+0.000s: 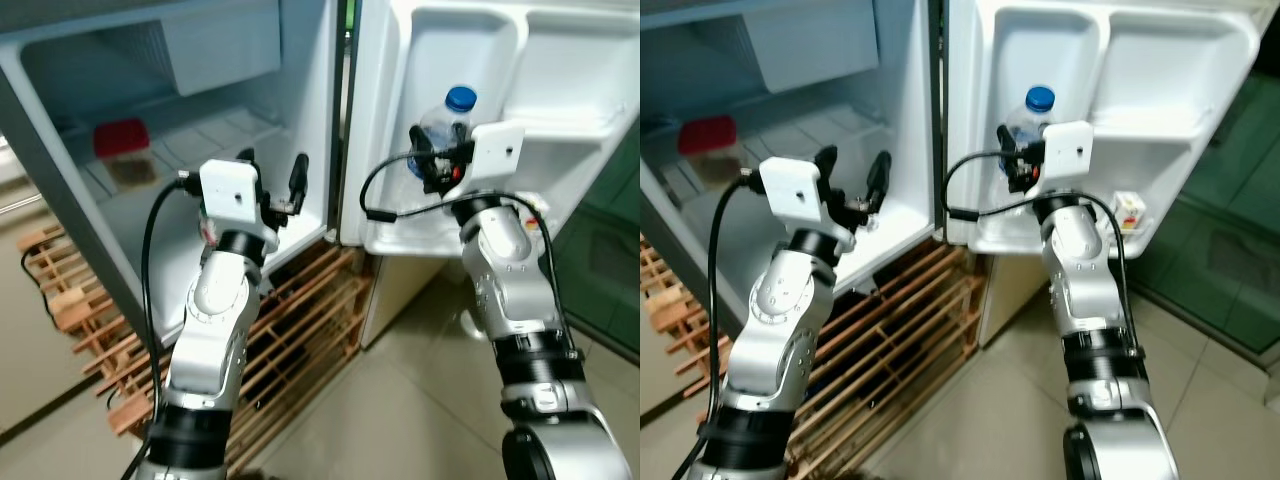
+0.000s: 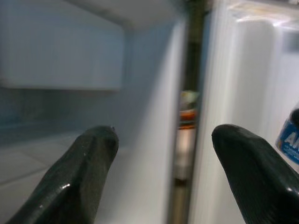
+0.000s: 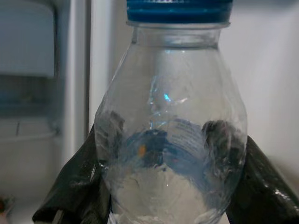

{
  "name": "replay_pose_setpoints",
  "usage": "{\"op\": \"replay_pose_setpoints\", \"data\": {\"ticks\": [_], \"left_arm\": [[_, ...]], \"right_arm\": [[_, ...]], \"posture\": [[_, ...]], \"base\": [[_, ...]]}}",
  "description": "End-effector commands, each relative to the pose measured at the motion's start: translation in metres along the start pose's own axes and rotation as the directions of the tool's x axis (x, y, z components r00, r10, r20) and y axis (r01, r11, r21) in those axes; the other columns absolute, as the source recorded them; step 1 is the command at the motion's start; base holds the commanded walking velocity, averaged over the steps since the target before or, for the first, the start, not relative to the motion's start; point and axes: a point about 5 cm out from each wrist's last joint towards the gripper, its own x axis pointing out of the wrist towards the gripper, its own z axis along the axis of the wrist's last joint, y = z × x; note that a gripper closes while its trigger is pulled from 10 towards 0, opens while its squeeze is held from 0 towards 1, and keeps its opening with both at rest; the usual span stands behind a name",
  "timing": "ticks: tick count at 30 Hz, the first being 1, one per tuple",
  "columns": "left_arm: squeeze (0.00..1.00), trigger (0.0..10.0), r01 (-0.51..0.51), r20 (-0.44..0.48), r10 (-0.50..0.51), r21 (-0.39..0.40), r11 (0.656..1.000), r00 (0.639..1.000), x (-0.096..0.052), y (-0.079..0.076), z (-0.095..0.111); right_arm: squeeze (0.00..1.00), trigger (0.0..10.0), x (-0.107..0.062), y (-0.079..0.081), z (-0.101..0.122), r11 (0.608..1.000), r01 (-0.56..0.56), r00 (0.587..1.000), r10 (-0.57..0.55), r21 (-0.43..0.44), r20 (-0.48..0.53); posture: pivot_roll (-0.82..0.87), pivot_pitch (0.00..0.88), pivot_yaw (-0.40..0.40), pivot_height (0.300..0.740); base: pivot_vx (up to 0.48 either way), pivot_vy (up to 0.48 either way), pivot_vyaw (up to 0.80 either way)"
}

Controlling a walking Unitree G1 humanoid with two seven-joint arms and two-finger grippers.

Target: Restocking fridge

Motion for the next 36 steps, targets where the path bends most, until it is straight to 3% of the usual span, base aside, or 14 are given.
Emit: {"op": "replay_pose_setpoints", "data": {"ticks": [1, 8, 11, 19, 23, 27, 36], "left_arm": [[0.0, 10.0, -0.023, -0.013, 0.024, 0.012, 1.0, 1.0, -0.001, 0.005, 0.0], [0.0, 10.0, -0.006, -0.022, 0.006, 0.017, 1.0, 1.0, -0.001, 0.004, -0.001], [0.0, 10.0, 0.023, -0.01, -0.023, 0.001, 1.0, 1.0, -0.002, 0.002, 0.001], [0.0, 10.0, 0.126, 0.002, -0.126, 0.004, 0.992, 0.992, 0.001, -0.006, 0.004], [0.0, 10.0, 0.27, 0.018, -0.27, -0.036, 0.962, 0.963, -0.001, -0.019, 0.006], [0.0, 10.0, 0.393, -0.016, -0.394, -0.047, 0.918, 0.919, -0.012, -0.025, 0.001], [0.0, 10.0, 0.463, -0.054, -0.47, -0.1, 0.881, 0.881, -0.031, -0.028, 0.002]], "right_arm": [[0.0, 10.0, 0.004, 0.007, 0.01, 1.0, -0.023, 0.999, 0.023, -0.01, 0.043], [0.0, 10.0, 0.002, 0.004, 0.009, 1.0, 0.004, 0.998, -0.003, -0.028, 0.056], [0.0, 10.0, 0.001, -0.006, 0.008, 0.997, 0.066, 0.996, -0.064, -0.042, 0.057], [0.0, 10.0, 0.005, -0.013, 0.001, 0.994, 0.081, 0.996, -0.079, -0.073, 0.029], [0.0, 10.0, 0.009, -0.016, 0.0, 0.994, 0.078, 0.997, -0.076, -0.081, 0.029], [0.0, 10.0, 0.012, -0.015, 0.002, 0.994, 0.066, 0.997, -0.062, -0.087, 0.044], [0.0, 10.0, 0.018, -0.009, 0.007, 0.993, 0.075, 0.993, -0.066, -0.095, 0.095]], "posture": [[-0.06, 0.0, -0.019, 0.74], [-0.06, 0.0, -0.016, 0.74], [-0.06, 0.0, -0.013, 0.74], [-0.03, 0.016, -0.004, 0.74], [0.01, 0.094, 0.002, 0.74], [0.04, 0.143, 0.038, 0.74], [0.06, 0.208, 0.097, 0.74]], "base": [[0.0, 0.0, 0.0], [0.0, 0.0, 0.0], [0.39, 0.0, 0.0], [0.225, 0.0, 0.0], [0.0, 0.0, 0.0], [0.0, 0.0, 0.0], [0.0, 0.0, 0.0]]}}
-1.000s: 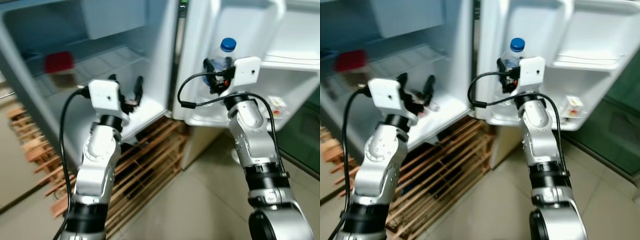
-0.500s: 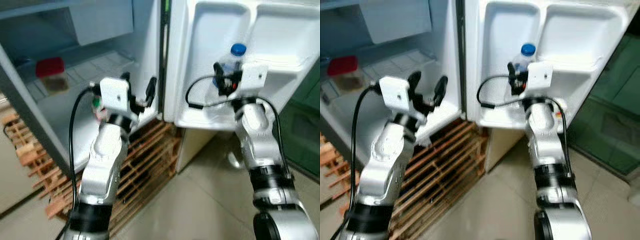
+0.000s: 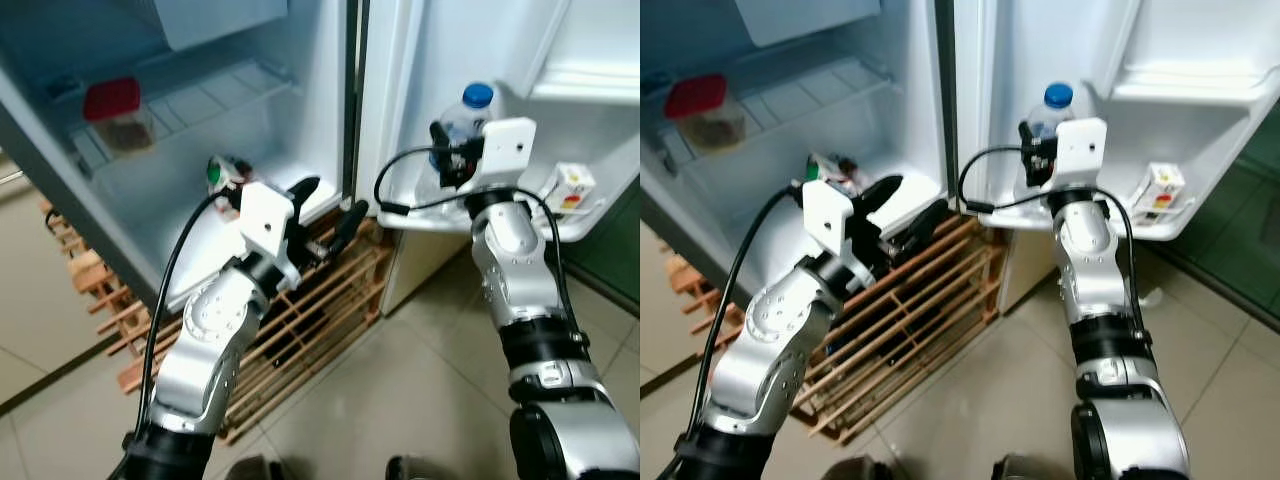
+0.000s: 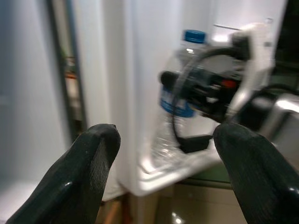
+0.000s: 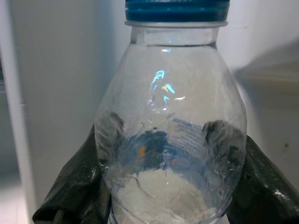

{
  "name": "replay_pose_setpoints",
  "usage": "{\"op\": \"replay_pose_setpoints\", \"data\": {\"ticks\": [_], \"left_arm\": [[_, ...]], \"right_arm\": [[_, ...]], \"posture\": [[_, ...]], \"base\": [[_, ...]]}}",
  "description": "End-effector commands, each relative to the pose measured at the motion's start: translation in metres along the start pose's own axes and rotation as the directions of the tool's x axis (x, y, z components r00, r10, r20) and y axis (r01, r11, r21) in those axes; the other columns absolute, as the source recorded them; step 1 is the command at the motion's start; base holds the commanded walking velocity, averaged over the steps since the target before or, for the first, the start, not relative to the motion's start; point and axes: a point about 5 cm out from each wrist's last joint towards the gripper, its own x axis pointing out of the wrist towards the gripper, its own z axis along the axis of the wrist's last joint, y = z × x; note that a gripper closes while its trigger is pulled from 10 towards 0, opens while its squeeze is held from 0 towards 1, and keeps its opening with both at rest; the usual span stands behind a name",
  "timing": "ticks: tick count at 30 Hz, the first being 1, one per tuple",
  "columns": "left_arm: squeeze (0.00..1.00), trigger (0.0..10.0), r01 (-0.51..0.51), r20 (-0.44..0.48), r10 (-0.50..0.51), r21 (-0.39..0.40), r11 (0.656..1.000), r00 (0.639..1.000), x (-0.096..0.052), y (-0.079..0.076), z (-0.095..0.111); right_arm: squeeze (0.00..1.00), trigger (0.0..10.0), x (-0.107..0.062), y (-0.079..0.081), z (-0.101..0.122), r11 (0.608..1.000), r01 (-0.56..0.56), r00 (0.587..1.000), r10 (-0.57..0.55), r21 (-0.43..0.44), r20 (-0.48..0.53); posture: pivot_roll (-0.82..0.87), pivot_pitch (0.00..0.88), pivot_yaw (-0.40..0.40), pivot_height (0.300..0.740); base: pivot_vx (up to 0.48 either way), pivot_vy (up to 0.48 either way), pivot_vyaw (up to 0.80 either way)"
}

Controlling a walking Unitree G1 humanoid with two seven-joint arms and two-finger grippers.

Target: Restocking fridge

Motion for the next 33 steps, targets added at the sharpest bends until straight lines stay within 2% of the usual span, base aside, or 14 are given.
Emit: {"op": "replay_pose_setpoints", "data": {"ticks": [1, 10, 14, 15, 16, 17, 23, 26, 33], "left_arm": [[0.0, 10.0, 0.026, -0.005, -0.026, -0.005, 1.0, 1.0, -0.004, -0.003, 0.003], [0.0, 10.0, 0.097, -0.013, -0.097, -0.025, 0.995, 0.995, -0.019, -0.013, 0.007], [0.0, 10.0, 0.116, -0.014, -0.116, -0.026, 0.993, 0.993, -0.015, -0.019, 0.004], [0.0, 10.0, 0.119, -0.011, -0.119, -0.031, 0.992, 0.993, -0.014, -0.021, 0.005], [0.0, 10.0, 0.119, -0.011, -0.119, -0.035, 0.992, 0.993, -0.014, -0.021, 0.005], [0.0, 10.0, 0.118, -0.012, -0.119, -0.038, 0.992, 0.993, -0.014, -0.022, 0.005], [0.0, 10.0, 0.1, -0.019, -0.101, -0.042, 0.994, 0.995, -0.016, -0.021, 0.005], [0.0, 10.0, 0.081, -0.02, -0.082, -0.041, 0.996, 0.996, -0.015, -0.019, 0.004], [0.0, 10.0, 0.033, -0.004, -0.033, -0.033, 0.999, 0.999, -0.005, -0.011, 0.0]], "right_arm": [[0.0, 10.0, 0.005, 0.002, 0.012, 1.0, 0.001, 0.998, -0.001, -0.007, 0.064], [0.0, 10.0, 0.011, 0.007, 0.015, 0.999, -0.023, 0.993, 0.028, -0.046, 0.113], [0.0, 10.0, 0.014, 0.006, 0.014, 0.998, -0.023, 0.995, 0.029, -0.062, 0.097], [0.07, 10.0, 0.014, 0.005, 0.013, 0.998, -0.019, 0.995, 0.024, -0.052, 0.097], [0.07, 10.0, 0.014, 0.005, 0.012, 0.999, -0.013, 0.995, 0.018, -0.049, 0.098], [1.0, 10.0, 0.014, 0.004, 0.012, 0.999, -0.01, 0.995, 0.014, -0.043, 0.1], [1.0, 10.0, 0.014, 0.004, 0.014, 0.999, -0.019, 0.992, 0.024, -0.042, 0.122], [1.0, 10.0, 0.016, 0.007, 0.019, 0.996, -0.046, 0.987, 0.056, -0.073, 0.147], [1.0, 10.0, 0.017, 0.005, 0.03, 0.994, -0.016, 0.979, 0.038, -0.112, 0.2]], "posture": [[0.06, 0.215, 0.101, 0.74], [0.08, 0.248, 0.117, 0.74], [0.08, 0.252, 0.115, 0.74], [0.07, 0.253, 0.115, 0.74], [0.07, 0.253, 0.115, 0.74], [0.07, 0.256, 0.115, 0.74], [0.07, 0.255, 0.109, 0.74], [0.06, 0.252, 0.102, 0.74], [0.03, 0.216, 0.084, 0.74]], "base": [[0.0, 0.0, 0.0], [0.0, 0.0, 0.0], [0.0, 0.0, 0.0], [0.0, 0.0, 0.0], [0.0, 0.0, 0.0], [0.0, 0.0, 0.0], [0.0, 0.0, 0.0], [0.0, 0.0, 0.0], [0.0, 0.0, 0.0]]}}
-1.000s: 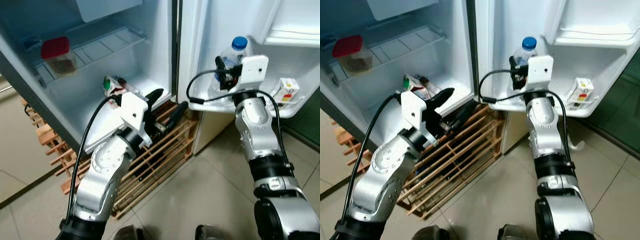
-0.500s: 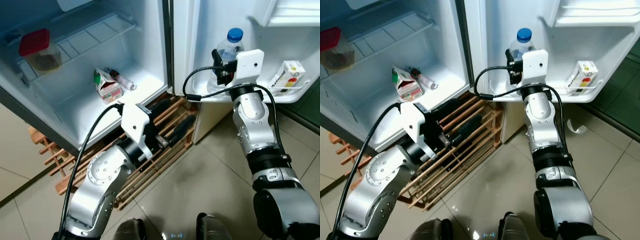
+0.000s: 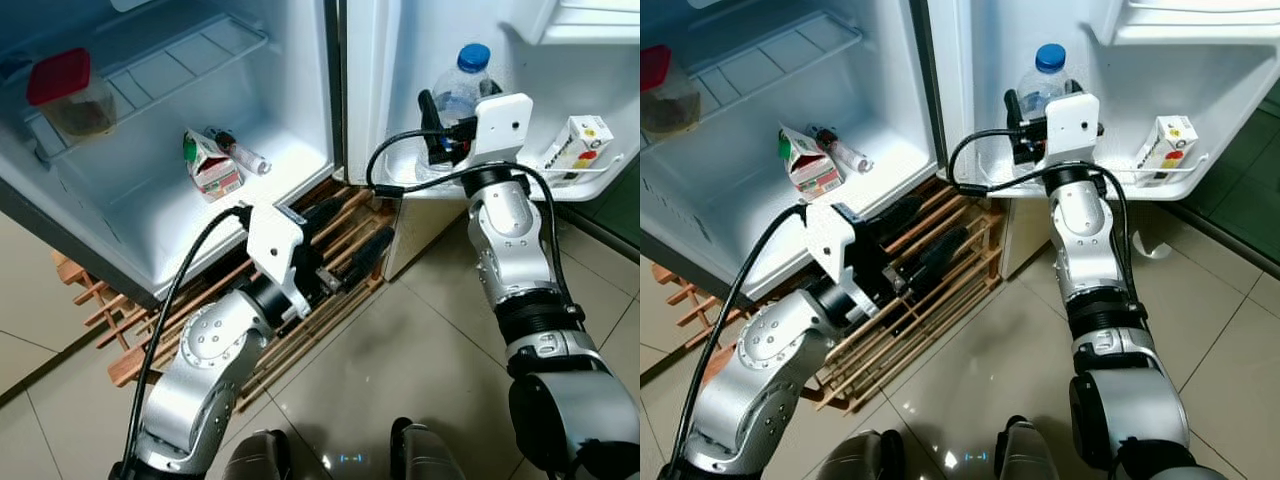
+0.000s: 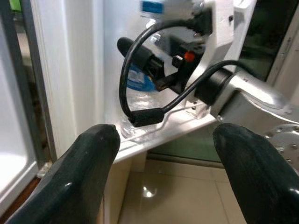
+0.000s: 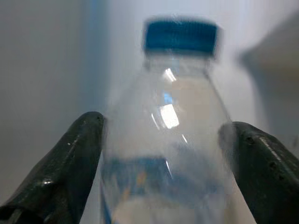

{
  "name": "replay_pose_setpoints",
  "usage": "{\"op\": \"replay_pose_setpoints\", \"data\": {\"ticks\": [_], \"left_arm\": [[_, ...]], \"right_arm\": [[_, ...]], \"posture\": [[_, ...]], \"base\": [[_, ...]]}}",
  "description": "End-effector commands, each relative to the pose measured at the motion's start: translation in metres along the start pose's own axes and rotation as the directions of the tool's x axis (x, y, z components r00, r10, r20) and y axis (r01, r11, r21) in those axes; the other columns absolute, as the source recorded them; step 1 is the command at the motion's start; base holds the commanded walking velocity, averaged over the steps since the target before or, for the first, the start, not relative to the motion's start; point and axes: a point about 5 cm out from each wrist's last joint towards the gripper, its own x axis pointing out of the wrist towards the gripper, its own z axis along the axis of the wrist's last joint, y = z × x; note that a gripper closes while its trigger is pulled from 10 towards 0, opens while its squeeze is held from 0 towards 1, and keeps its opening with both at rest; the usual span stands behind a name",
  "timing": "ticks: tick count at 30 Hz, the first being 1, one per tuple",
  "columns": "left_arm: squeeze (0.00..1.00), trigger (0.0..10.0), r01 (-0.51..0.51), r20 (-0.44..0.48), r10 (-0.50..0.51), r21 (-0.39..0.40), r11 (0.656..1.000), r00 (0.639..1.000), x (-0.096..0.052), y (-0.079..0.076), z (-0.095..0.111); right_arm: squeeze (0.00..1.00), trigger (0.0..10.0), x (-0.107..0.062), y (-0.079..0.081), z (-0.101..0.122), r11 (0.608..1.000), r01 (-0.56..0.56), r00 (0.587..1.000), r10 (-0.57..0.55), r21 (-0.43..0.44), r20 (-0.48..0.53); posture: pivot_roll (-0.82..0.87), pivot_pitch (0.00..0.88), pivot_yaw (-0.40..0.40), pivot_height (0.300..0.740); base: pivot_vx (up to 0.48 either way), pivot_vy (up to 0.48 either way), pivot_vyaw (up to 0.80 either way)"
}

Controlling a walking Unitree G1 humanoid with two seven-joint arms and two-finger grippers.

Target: Restocking fridge

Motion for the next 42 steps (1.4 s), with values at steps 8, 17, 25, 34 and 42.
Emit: {"op": "replay_pose_setpoints", "data": {"ticks": [8, 17, 25, 34, 42], "left_arm": [[0.0, 10.0, -0.053, 0.008, 0.053, 0.023, 0.998, 0.999, 0.01, 0.013, -0.013], [0.0, 10.0, -0.126, -0.048, 0.129, 0.048, 0.991, 0.991, 0.026, 0.028, -0.035], [0.0, 10.0, -0.28, -0.094, 0.285, 0.059, 0.958, 0.954, 0.028, 0.051, -0.045], [0.0, 10.0, -0.504, -0.035, 0.504, 0.015, 0.863, 0.863, -0.008, 0.068, -0.028], [0.0, 10.0, -0.495, -0.026, 0.495, 0.005, 0.869, 0.869, -0.005, 0.071, -0.027]], "right_arm": [[1.0, 10.0, -0.005, 0.007, 0.018, 1.0, -0.007, 0.997, 0.007, 0.001, 0.079], [1.0, 10.0, -0.047, -0.014, 0.024, 0.997, 0.059, 0.996, -0.062, 0.045, 0.062], [0.8, 10.0, -0.089, -0.016, 0.01, 0.993, 0.066, 0.996, -0.06, 0.093, -0.065], [0.0, 10.0, -0.128, 0.003, -0.022, 0.985, 0.035, 0.96, 0.015, 0.171, -0.28], [0.0, 10.0, -0.114, 0.007, -0.027, 0.985, 0.031, 0.956, 0.021, 0.171, -0.294]], "posture": [[-0.1, 0.076, 0.051, 0.74], [-0.26, 0.0, 0.067, 0.74], [-0.24, 0.0, 0.04, 0.74], [-0.18, 0.0, 0.017, 0.74], [-0.17, 0.0, 0.022, 0.74]], "base": [[0.0, 0.0, 0.0], [0.0, 0.0, 0.0], [0.0, 0.0, 0.0], [0.135, -0.163, 0.0], [0.255, -0.383, 0.0]]}}
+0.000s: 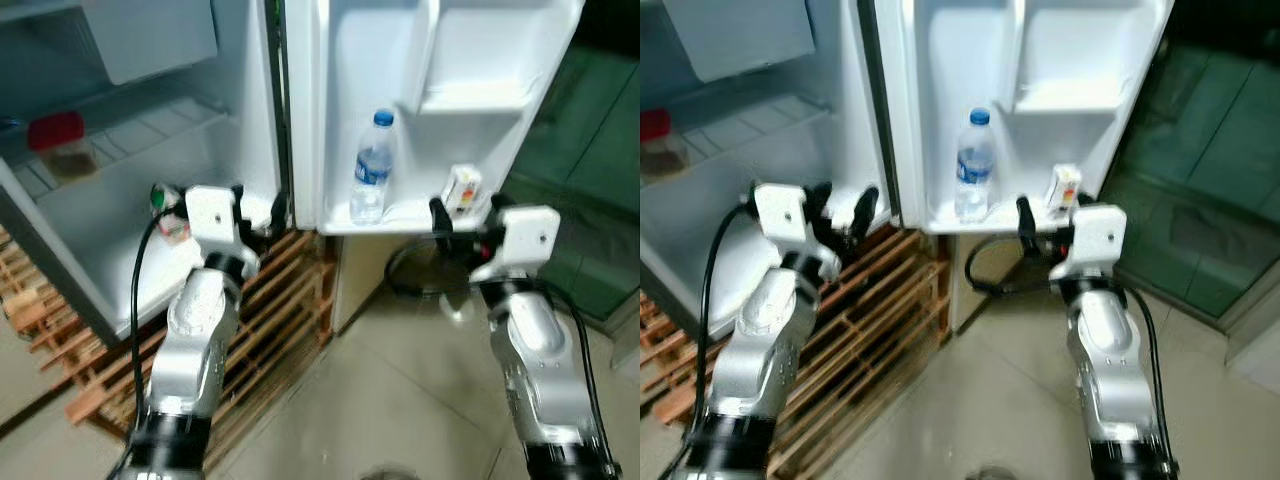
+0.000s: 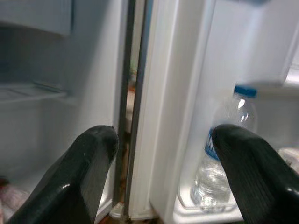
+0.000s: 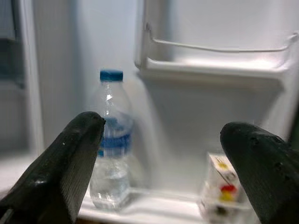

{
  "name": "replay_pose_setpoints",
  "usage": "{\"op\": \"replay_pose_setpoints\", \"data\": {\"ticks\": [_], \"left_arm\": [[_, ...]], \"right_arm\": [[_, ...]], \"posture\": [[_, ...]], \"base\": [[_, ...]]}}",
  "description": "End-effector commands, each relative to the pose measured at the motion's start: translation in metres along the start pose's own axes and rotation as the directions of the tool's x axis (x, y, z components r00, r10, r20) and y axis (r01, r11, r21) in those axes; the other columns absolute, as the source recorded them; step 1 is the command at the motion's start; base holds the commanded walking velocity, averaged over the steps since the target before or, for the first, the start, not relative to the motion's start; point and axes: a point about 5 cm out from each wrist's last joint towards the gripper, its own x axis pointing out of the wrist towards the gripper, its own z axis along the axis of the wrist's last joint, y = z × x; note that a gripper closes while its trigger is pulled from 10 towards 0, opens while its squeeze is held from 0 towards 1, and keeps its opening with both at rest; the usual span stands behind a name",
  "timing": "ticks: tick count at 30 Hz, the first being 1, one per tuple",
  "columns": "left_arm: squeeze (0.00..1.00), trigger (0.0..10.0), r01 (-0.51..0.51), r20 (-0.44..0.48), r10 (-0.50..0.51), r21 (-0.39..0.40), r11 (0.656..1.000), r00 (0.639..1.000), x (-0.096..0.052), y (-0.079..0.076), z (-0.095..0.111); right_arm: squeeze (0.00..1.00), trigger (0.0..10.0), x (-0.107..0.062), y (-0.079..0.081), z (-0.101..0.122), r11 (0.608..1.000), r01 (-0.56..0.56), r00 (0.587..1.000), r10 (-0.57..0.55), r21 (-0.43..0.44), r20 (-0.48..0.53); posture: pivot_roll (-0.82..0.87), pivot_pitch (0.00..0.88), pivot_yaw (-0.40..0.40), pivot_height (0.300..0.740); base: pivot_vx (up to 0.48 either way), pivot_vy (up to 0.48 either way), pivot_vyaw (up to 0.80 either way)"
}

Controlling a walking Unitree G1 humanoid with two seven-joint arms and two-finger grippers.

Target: Restocking fridge

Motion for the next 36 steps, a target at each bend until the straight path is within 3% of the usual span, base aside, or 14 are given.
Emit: {"op": "replay_pose_setpoints", "data": {"ticks": [1, 10, 15, 16, 19, 23, 27, 30, 33, 36], "left_arm": [[0.0, 10.0, 0.02, 0.007, -0.02, -0.009, 1.0, 1.0, 0.003, -0.005, 0.003], [0.0, 10.0, 0.043, 0.033, -0.042, -0.009, 0.999, 0.999, 0.002, -0.007, 0.007], [0.0, 10.0, 0.087, 0.033, -0.088, 0.021, 0.996, 0.996, 0.001, -0.013, 0.006], [0.0, 10.0, 0.087, 0.033, -0.088, 0.021, 0.996, 0.996, 0.001, -0.013, 0.006], [0.0, 10.0, 0.048, -0.002, -0.048, 0.043, 0.998, 0.999, 0.01, -0.004, -0.001], [0.0, 10.0, 0.012, -0.039, -0.009, 0.074, 0.997, 0.999, 0.017, 0.005, -0.009], [0.0, 10.0, -0.032, -0.016, 0.033, 0.067, 0.997, 0.999, 0.02, 0.006, -0.005], [0.0, 10.0, -0.056, 0.016, 0.055, 0.047, 0.997, 0.998, 0.017, 0.005, -0.001], [0.0, 10.0, -0.068, 0.041, 0.066, 0.056, 0.996, 0.997, 0.01, 0.003, 0.001], [0.0, 10.0, -0.02, 0.057, 0.016, 0.065, 0.998, 0.998, 0.008, -0.004, 0.003]], "right_arm": [[0.0, 10.0, 0.0, -0.002, -0.006, 1.0, 0.004, 1.0, -0.004, -0.006, -0.031], [0.0, 10.0, -0.001, 0.001, -0.008, 1.0, -0.018, 0.999, 0.018, 0.002, -0.032], [0.0, 10.0, -0.023, 0.024, -0.016, 0.962, -0.262, 0.961, 0.268, 0.084, -0.073], [0.0, 10.0, -0.023, 0.024, -0.016, 0.962, -0.262, 0.961, 0.268, 0.084, -0.073], [0.0, 10.0, -0.04, 0.006, -0.041, 0.971, -0.235, 0.952, 0.237, 0.03, -0.196], [0.0, 10.0, -0.047, -0.015, -0.058, 0.984, -0.171, 0.944, 0.149, -0.048, -0.294], [0.0, 10.0, -0.034, -0.036, -0.038, 0.993, 0.038, 0.978, -0.06, -0.111, -0.198], [0.0, 10.0, -0.029, -0.035, -0.027, 0.991, 0.082, 0.985, -0.097, -0.106, -0.141], [0.0, 10.0, -0.023, -0.025, -0.017, 0.994, 0.08, 0.991, -0.087, -0.071, -0.102], [0.0, 10.0, -0.019, -0.018, -0.014, 0.997, 0.055, 0.994, -0.06, -0.063, -0.088]], "posture": [[-0.17, 0.0, 0.026, 0.74], [-0.18, 0.0, 0.035, 0.74], [-0.18, 0.0, 0.033, 0.74], [-0.18, 0.0, 0.033, 0.74], [-0.19, 0.0, 0.034, 0.74], [-0.2, 0.0, 0.037, 0.74], [-0.21, 0.0, 0.046, 0.74], [-0.21, 0.0, 0.047, 0.74], [-0.21, 0.0, 0.049, 0.74], [-0.19, 0.0, 0.044, 0.74]], "base": [[0.0, -0.424, 0.0], [0.0, -0.46, 0.0], [0.0, -0.375, 0.0], [0.0, 0.0, 0.0], [0.0, 0.0, 0.0], [0.0, 0.0, 0.0], [0.0, 0.0, 0.0], [0.0, -0.25, 0.51], [0.0, -0.44, 0.69], [0.0, -0.435, 0.69]]}}
